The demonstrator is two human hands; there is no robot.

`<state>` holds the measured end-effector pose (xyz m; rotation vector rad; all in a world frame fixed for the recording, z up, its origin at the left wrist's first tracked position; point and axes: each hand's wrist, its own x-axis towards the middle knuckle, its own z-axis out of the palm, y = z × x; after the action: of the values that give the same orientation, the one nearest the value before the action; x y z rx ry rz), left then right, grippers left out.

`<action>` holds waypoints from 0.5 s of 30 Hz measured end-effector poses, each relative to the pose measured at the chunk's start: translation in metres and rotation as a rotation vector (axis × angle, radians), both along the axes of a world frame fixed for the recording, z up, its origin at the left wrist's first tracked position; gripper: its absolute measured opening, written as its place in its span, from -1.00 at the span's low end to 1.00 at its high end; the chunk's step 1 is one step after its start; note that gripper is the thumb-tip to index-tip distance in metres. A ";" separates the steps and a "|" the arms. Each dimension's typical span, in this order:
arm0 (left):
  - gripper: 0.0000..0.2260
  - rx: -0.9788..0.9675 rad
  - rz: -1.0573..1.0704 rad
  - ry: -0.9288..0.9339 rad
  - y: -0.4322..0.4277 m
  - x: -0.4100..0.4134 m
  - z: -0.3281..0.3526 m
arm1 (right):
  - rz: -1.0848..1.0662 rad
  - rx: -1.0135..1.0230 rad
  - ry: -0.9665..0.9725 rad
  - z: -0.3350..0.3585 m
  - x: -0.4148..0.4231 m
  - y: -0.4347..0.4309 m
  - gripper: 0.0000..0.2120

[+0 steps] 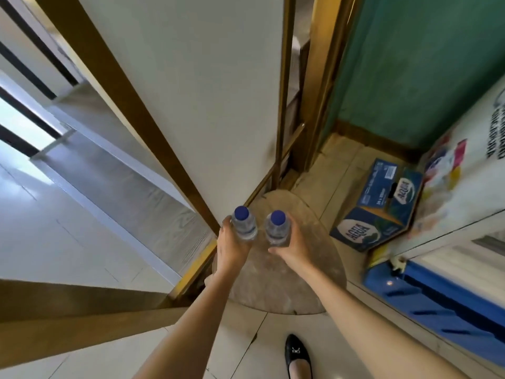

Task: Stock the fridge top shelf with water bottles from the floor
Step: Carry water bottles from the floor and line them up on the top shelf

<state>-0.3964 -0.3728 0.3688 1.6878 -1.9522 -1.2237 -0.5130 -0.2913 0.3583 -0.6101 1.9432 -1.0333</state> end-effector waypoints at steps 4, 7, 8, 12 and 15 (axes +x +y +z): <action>-0.45 0.036 0.138 0.153 -0.006 -0.018 -0.039 | -0.078 -0.012 0.003 -0.041 -0.008 -0.019 -0.20; -0.49 0.021 0.188 0.236 -0.007 -0.019 -0.060 | -0.134 -0.037 -0.014 -0.054 -0.011 -0.021 -0.29; -0.48 0.020 0.187 0.251 -0.007 -0.019 -0.063 | -0.152 -0.053 -0.030 -0.056 -0.011 -0.021 -0.30; -0.44 0.049 0.158 0.268 -0.001 -0.014 -0.056 | -0.177 -0.030 -0.084 -0.050 -0.008 -0.006 -0.40; -0.41 0.071 0.090 0.259 0.008 -0.009 -0.034 | -0.188 0.013 -0.066 -0.026 -0.009 0.012 -0.41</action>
<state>-0.4050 -0.3649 0.3346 1.5431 -1.6820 -1.4130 -0.5218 -0.2791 0.3321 -0.3867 1.9753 -1.1409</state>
